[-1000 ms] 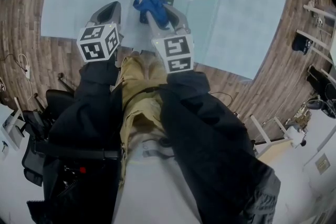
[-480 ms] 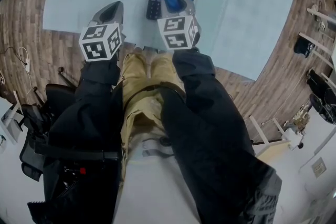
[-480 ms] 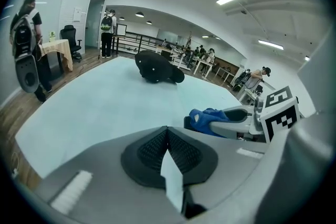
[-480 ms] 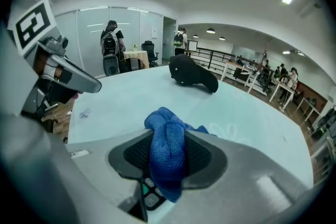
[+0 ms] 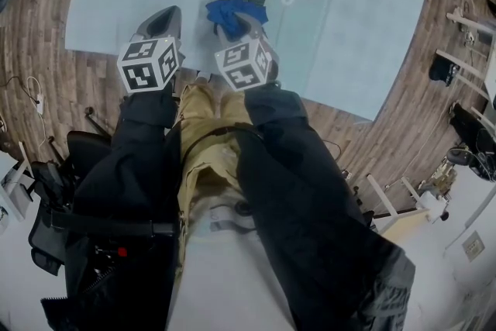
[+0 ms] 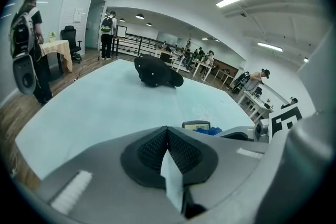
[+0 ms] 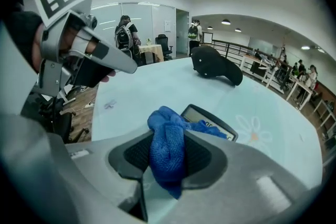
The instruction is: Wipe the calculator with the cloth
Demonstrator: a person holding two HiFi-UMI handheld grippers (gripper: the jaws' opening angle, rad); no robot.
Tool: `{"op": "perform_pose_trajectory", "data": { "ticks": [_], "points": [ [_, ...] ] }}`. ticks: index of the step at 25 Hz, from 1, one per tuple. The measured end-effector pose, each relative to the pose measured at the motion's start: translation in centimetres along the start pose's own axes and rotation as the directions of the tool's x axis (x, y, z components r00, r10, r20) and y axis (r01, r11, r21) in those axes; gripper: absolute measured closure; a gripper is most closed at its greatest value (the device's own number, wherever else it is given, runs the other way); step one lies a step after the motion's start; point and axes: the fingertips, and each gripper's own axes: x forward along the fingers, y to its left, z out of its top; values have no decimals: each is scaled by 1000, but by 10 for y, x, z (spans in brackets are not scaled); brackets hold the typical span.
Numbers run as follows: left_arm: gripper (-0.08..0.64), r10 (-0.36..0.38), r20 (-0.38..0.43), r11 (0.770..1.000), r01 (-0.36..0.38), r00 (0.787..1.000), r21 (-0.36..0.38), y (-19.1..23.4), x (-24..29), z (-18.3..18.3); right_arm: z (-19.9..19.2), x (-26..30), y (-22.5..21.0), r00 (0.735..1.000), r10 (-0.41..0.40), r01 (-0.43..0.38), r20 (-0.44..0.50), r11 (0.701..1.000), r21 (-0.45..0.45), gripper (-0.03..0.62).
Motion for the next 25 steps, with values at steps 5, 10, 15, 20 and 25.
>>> {"op": "perform_pose_trajectory", "data": {
  "ticks": [5,10,15,20,25],
  "points": [
    [565,-15,16,1000,15,1000,13,-10,-3,10,-7,-5,31,994,106,-105,-12,993,51,453],
    [565,-36,55,999,35,998,27,-28,-5,35,13,-34,26,989,132,-140,66,978,153,451],
    [565,-79,125,996,75,989,41,-61,-15,76,54,-85,-20,978,-2,-69,211,942,330,451],
    [565,-153,250,984,124,956,125,-97,-30,151,133,-150,-77,902,-160,-15,401,917,399,451],
    [565,-200,386,975,146,901,165,-127,-56,224,197,-219,-122,796,-281,43,536,909,414,449]
  ]
}}
